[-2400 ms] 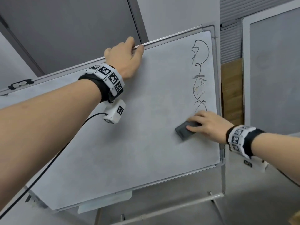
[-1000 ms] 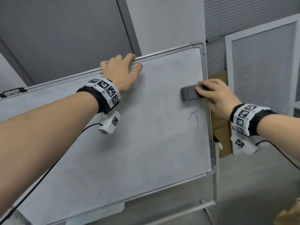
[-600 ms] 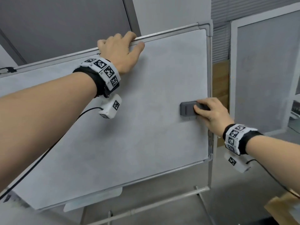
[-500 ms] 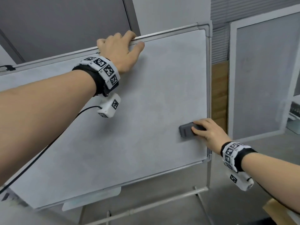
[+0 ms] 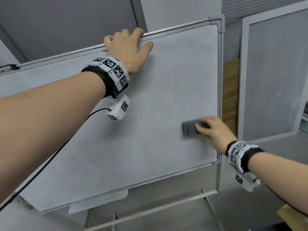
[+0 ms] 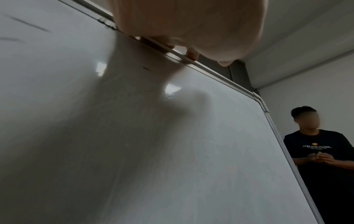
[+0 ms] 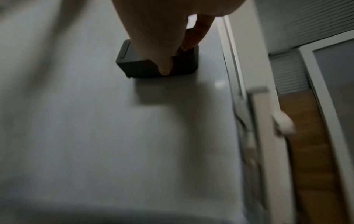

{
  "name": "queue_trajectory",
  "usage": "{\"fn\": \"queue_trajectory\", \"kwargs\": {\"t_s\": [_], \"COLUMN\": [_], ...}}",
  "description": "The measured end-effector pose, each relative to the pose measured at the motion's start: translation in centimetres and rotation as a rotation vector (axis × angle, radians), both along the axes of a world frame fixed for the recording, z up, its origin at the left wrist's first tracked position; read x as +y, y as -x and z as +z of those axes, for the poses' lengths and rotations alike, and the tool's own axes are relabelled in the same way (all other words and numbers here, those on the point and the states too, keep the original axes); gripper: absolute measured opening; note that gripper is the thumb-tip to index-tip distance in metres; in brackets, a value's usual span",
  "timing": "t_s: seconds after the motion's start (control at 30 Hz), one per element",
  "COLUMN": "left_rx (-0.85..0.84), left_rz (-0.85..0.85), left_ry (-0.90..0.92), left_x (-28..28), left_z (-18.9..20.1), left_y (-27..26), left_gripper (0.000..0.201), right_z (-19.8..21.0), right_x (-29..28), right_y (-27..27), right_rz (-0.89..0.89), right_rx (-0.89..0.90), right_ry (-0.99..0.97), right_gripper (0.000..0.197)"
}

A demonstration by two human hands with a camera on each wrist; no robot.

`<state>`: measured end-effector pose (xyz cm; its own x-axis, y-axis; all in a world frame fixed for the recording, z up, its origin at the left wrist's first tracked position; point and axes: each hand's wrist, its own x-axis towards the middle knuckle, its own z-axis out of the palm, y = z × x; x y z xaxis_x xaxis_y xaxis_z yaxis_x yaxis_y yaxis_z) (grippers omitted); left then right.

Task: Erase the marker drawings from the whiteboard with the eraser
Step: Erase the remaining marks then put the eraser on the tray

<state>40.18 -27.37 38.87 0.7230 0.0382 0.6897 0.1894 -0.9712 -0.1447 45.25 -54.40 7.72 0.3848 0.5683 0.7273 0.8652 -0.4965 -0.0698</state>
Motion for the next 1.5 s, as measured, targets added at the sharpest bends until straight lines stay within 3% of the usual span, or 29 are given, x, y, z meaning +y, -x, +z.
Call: {"fn": "queue_trajectory", "kwargs": {"t_s": [0.07, 0.13, 0.27, 0.37, 0.47, 0.6, 0.67, 0.73, 0.8, 1.0, 1.13, 1.27, 1.37, 1.5], "left_rx": [-0.004, -0.008, -0.008, -0.007, -0.014, 0.031, 0.064, 0.095, 0.095, 0.012, -0.042, -0.023, -0.027, -0.024], "left_rz": [0.010, 0.007, -0.009, -0.009, -0.010, -0.004, -0.025, -0.052, -0.043, 0.166, 0.251, 0.174, 0.121, 0.069], "left_ry": [-0.011, -0.017, -0.037, -0.029, -0.023, -0.012, -0.036, -0.048, -0.046, -0.073, -0.099, -0.137, -0.153, 0.020], "left_x": [0.0, -0.1, -0.9, -0.7, 0.3, 1.0, 0.9, 1.1, 2.5, 11.6, 16.4, 18.9, 18.8, 19.5], "left_z": [0.0, -0.1, -0.6, -0.3, 0.0, 0.4, 0.6, 0.7, 0.9, -0.3, -1.2, -1.1, -0.9, -1.2], "left_y": [0.0, -0.1, 0.0, 0.3, 0.5, 0.9, 1.2, 1.6, 2.7, 8.9, 13.1, 15.0, 15.0, 15.1], "left_gripper": [0.054, 0.055, 0.057, 0.055, 0.056, 0.059, 0.061, 0.063, 0.066, 0.071, 0.066, 0.064, 0.061, 0.061], "right_z": [-0.9, 2.4, 14.0, 17.3, 13.4, 3.7, 0.9, 1.1, 3.5, 13.3, 15.9, 13.7, 9.1, 1.4], "right_x": [0.0, 0.6, 2.8, 5.1, 7.6, 9.9, 11.0, 11.7, 12.8, 19.6, 25.5, 30.8, 33.3, 34.7], "right_y": [0.5, 0.2, -1.3, -1.2, 0.8, 4.0, 5.3, 5.6, 5.6, 7.2, 9.8, 13.2, 15.5, 18.0], "right_rz": [0.016, 0.020, -0.080, -0.120, -0.028, 0.169, 0.227, 0.211, 0.175, 0.138, 0.175, 0.251, 0.324, 0.368], "right_rx": [0.019, -0.003, -0.107, -0.131, -0.164, -0.139, -0.127, -0.109, -0.093, -0.070, -0.127, -0.153, -0.195, -0.139], "right_ry": [0.103, 0.052, -0.331, -0.463, -0.338, 0.119, 0.306, 0.337, 0.250, -0.074, -0.126, -0.052, 0.097, 0.285], "right_gripper": [0.052, 0.045, 0.038, 0.038, 0.030, 0.042, 0.045, 0.053, 0.056, 0.037, 0.032, 0.037, 0.042, 0.048]}}
